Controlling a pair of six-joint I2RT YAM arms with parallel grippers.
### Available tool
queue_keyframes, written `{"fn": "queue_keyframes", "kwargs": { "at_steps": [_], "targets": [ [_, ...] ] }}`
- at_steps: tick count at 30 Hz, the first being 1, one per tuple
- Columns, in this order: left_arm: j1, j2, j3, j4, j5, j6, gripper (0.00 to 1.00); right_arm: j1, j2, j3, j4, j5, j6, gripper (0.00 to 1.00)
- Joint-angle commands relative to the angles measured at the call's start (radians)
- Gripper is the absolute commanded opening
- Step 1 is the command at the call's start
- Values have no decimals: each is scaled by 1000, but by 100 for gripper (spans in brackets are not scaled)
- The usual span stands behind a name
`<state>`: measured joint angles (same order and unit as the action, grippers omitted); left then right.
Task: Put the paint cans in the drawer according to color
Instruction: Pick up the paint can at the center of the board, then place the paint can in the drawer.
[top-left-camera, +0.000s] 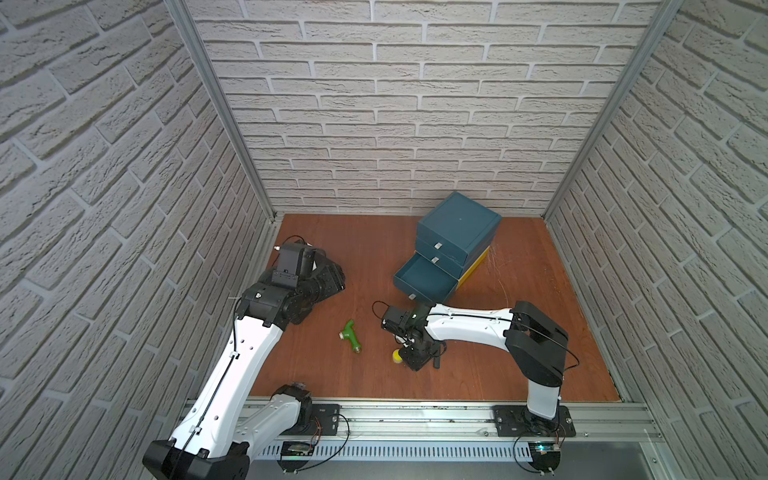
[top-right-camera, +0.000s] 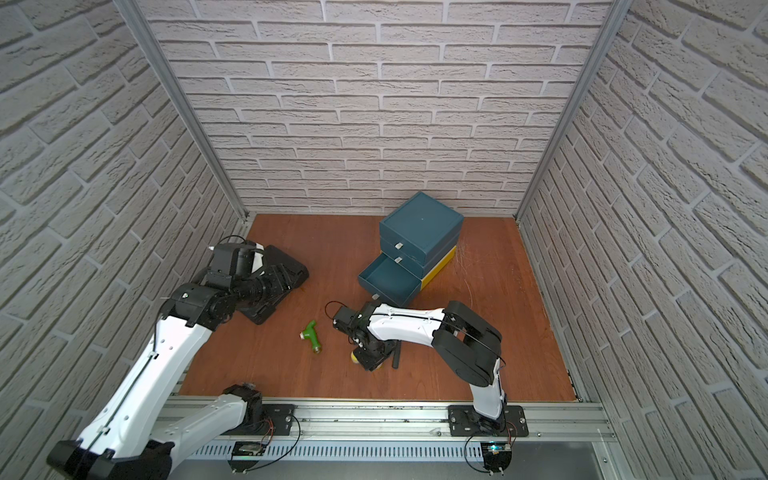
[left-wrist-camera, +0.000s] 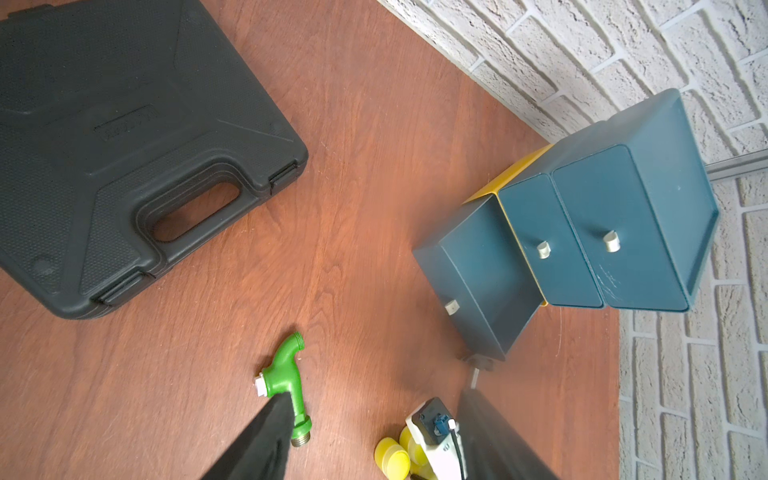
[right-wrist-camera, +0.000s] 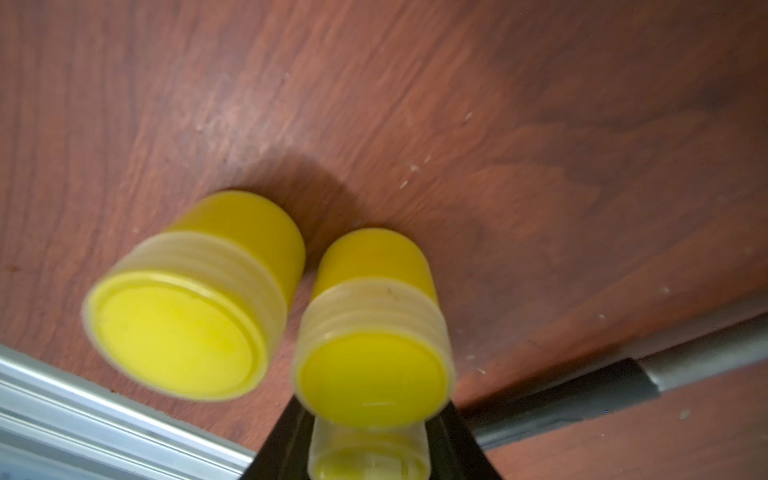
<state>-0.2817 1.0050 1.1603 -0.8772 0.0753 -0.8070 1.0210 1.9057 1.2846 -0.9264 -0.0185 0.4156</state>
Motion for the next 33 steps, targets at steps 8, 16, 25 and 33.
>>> {"fn": "queue_keyframes", "kwargs": {
  "at_steps": [8, 16, 25, 33],
  "targets": [
    [7, 6, 9, 48, 48, 27, 68, -14, -152, 110, -182, 117, 15, 18],
    [-15, 44, 10, 165, 121, 94, 68, -183, -100, 470, -368, 167, -42, 18],
    [-91, 83, 45, 261, 116, 303, 68, -335, 241, 940, -491, 211, -165, 17],
    [-105, 61, 30, 299, 130, 414, 67, -401, 385, 1029, -416, 168, -228, 17]
  ]
}}
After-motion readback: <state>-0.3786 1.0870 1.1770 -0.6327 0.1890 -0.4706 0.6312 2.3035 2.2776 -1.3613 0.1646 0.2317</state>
